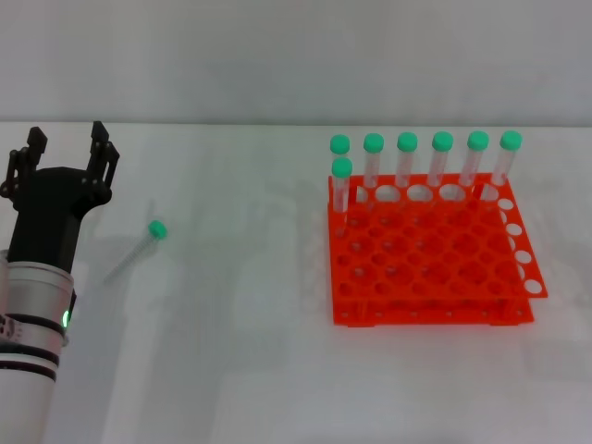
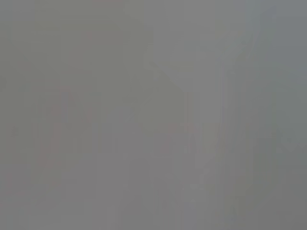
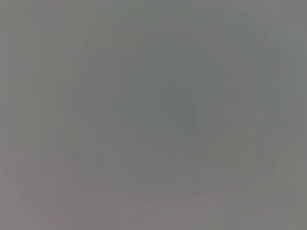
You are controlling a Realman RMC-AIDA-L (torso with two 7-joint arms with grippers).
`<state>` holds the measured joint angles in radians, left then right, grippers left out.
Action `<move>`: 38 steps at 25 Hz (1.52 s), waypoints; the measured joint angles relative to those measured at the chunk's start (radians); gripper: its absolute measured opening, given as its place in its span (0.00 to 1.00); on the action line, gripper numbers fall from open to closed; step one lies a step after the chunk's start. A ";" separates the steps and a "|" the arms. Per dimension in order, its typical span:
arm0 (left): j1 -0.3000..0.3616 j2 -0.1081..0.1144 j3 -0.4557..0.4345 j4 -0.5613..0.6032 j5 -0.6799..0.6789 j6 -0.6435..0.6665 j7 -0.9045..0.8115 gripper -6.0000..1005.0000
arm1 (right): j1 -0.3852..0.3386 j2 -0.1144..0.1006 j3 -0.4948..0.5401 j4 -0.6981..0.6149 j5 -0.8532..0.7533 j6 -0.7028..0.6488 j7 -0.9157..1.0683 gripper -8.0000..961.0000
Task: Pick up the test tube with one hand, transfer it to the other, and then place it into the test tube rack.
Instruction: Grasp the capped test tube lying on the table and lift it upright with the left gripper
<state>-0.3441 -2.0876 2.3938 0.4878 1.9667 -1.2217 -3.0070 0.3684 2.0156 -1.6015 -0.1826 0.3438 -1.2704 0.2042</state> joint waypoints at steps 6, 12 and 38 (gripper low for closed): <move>0.001 -0.002 0.011 0.003 0.000 0.000 0.001 0.74 | -0.001 0.000 0.000 0.000 0.000 0.001 0.000 0.91; 0.002 -0.001 0.023 0.006 0.000 -0.004 0.002 0.74 | 0.000 0.000 0.000 0.000 0.001 0.004 0.000 0.91; -0.007 0.032 -0.190 0.206 0.026 0.364 -0.003 0.74 | 0.003 0.000 0.000 0.000 0.002 0.003 0.000 0.91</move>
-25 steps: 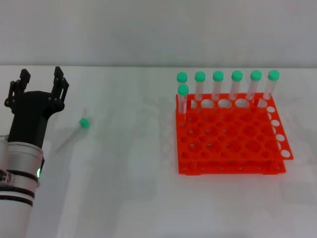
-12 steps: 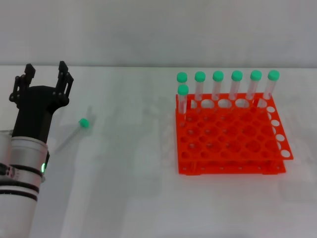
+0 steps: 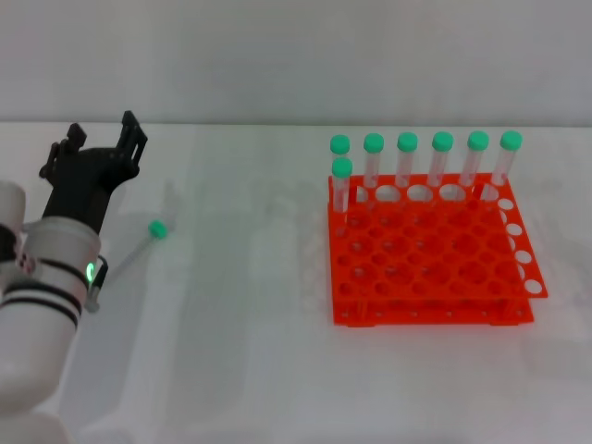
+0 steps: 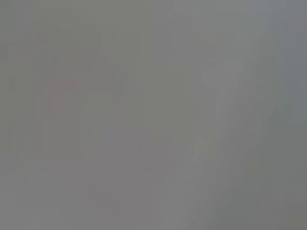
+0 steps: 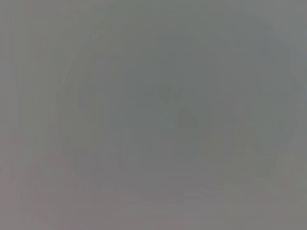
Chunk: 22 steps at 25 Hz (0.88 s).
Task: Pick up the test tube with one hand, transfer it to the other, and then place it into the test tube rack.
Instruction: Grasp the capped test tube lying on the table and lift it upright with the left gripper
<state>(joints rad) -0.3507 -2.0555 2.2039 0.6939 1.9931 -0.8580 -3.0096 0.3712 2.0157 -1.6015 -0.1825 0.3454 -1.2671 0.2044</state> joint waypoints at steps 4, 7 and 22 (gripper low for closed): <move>0.018 0.017 -0.112 0.099 0.101 0.174 0.007 0.74 | 0.000 0.000 0.000 0.000 0.000 0.000 0.002 0.91; 0.033 0.017 -0.256 0.182 0.238 0.394 0.009 0.74 | 0.000 0.000 0.000 0.000 0.000 0.000 0.004 0.91; 0.028 -0.019 -0.636 0.486 0.496 1.161 0.138 0.75 | 0.003 0.000 0.000 0.000 0.000 0.000 0.006 0.91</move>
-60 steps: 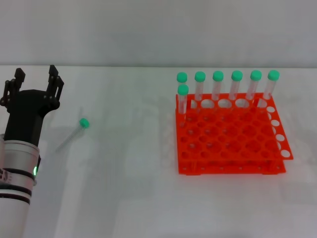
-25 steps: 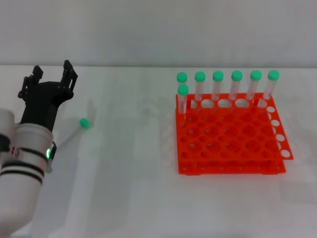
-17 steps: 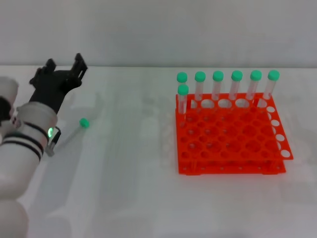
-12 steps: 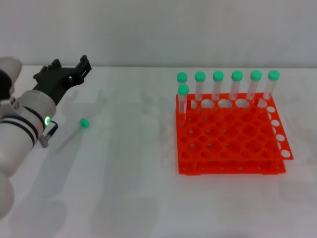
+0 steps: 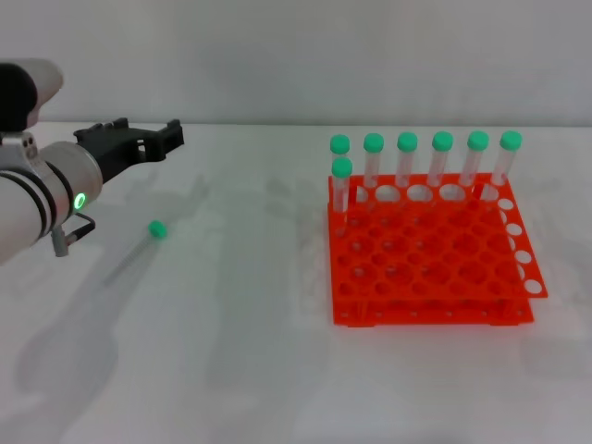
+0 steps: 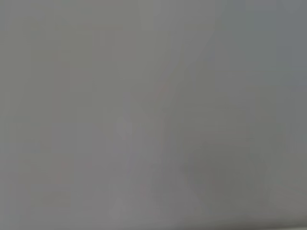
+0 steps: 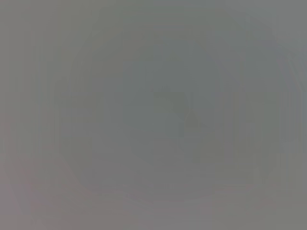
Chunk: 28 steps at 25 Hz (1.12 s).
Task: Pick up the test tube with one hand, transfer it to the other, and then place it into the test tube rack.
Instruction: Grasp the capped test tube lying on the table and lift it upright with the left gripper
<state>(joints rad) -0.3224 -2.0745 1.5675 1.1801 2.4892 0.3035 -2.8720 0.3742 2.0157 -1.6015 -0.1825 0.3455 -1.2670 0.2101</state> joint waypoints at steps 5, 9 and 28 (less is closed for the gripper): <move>0.001 0.000 -0.072 0.110 0.058 0.211 0.026 0.75 | 0.002 0.000 0.000 0.000 0.001 0.000 0.000 0.91; -0.003 -0.001 -0.106 0.187 0.122 0.362 0.022 0.75 | 0.002 0.000 0.000 0.000 0.000 0.000 -0.002 0.91; 0.059 -0.004 -0.179 0.266 0.204 0.655 0.006 0.75 | 0.002 0.002 -0.007 -0.001 -0.004 0.000 0.001 0.91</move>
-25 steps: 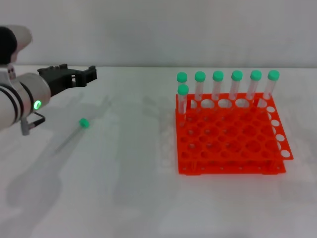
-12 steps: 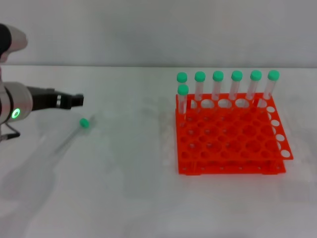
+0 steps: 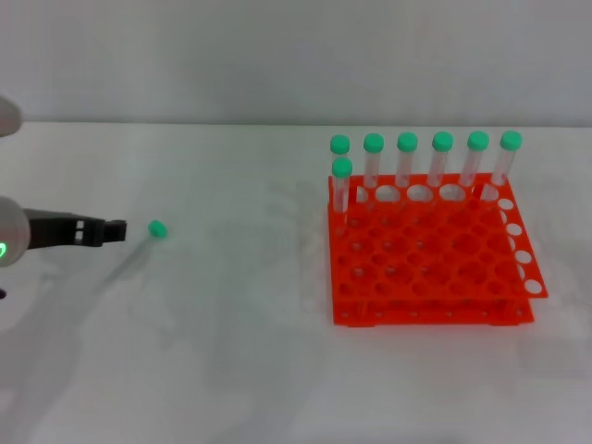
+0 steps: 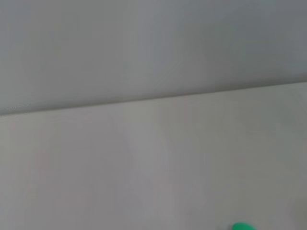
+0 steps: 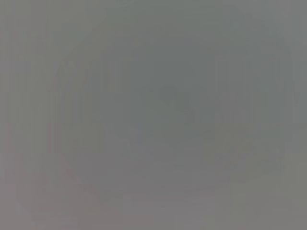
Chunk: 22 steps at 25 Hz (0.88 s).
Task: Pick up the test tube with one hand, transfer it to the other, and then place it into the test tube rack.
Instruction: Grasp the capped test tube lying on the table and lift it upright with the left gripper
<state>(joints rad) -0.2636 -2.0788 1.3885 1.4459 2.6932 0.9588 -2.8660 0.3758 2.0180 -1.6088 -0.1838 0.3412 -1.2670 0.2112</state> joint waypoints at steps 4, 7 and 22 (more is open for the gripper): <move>0.040 0.002 -0.028 -0.008 -0.044 -0.011 0.011 0.75 | 0.000 0.001 -0.001 -0.003 -0.002 0.000 0.000 0.91; 0.046 0.003 -0.046 -0.034 -0.087 -0.017 0.045 0.75 | 0.000 0.002 -0.002 -0.004 -0.002 0.000 0.000 0.91; -0.004 0.003 -0.057 -0.162 -0.104 -0.055 0.082 0.75 | 0.001 0.004 -0.005 -0.008 -0.004 -0.001 0.002 0.91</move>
<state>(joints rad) -0.2676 -2.0761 1.3316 1.2836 2.5888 0.9041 -2.7836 0.3764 2.0218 -1.6138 -0.1918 0.3373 -1.2680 0.2128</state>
